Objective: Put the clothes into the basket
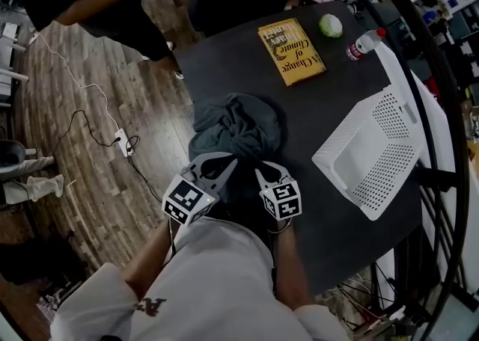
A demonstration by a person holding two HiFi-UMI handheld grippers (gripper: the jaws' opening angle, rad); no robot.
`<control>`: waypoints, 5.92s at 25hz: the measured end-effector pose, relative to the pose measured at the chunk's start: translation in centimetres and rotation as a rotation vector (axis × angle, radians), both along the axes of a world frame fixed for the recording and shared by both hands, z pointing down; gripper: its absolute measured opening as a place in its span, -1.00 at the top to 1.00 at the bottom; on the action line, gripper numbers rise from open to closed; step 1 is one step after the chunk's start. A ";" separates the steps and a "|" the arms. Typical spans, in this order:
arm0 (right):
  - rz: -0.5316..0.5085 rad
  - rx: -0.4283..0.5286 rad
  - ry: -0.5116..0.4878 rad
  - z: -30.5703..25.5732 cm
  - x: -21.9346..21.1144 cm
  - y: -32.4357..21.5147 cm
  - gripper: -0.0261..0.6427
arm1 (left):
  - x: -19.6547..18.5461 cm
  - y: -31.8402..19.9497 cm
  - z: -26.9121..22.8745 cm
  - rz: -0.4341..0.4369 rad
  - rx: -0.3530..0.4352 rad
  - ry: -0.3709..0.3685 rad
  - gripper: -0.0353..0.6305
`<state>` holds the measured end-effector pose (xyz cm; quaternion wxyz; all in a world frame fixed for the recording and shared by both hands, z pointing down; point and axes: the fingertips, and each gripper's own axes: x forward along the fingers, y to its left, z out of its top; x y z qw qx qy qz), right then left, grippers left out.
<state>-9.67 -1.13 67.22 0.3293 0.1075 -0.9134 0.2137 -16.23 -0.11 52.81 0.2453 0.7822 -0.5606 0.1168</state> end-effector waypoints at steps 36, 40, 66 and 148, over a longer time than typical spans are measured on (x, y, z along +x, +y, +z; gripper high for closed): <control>0.396 -0.046 -0.614 -21.7 -0.3 -5.0 0.75 | 1.2 -4.9 -9.7 0.131 0.228 0.095 0.88; 0.398 0.001 -0.663 -24.3 0.4 -5.4 0.75 | 1.8 -4.9 -11.6 0.143 0.262 0.090 0.88; 0.363 0.239 -0.971 -39.0 7.9 -5.4 0.75 | 8.3 -2.2 -23.6 0.157 0.489 -0.056 0.88; 1.059 0.451 -0.565 -31.9 31.7 -20.9 0.75 | 28.2 -21.1 -15.1 0.750 0.290 0.237 0.88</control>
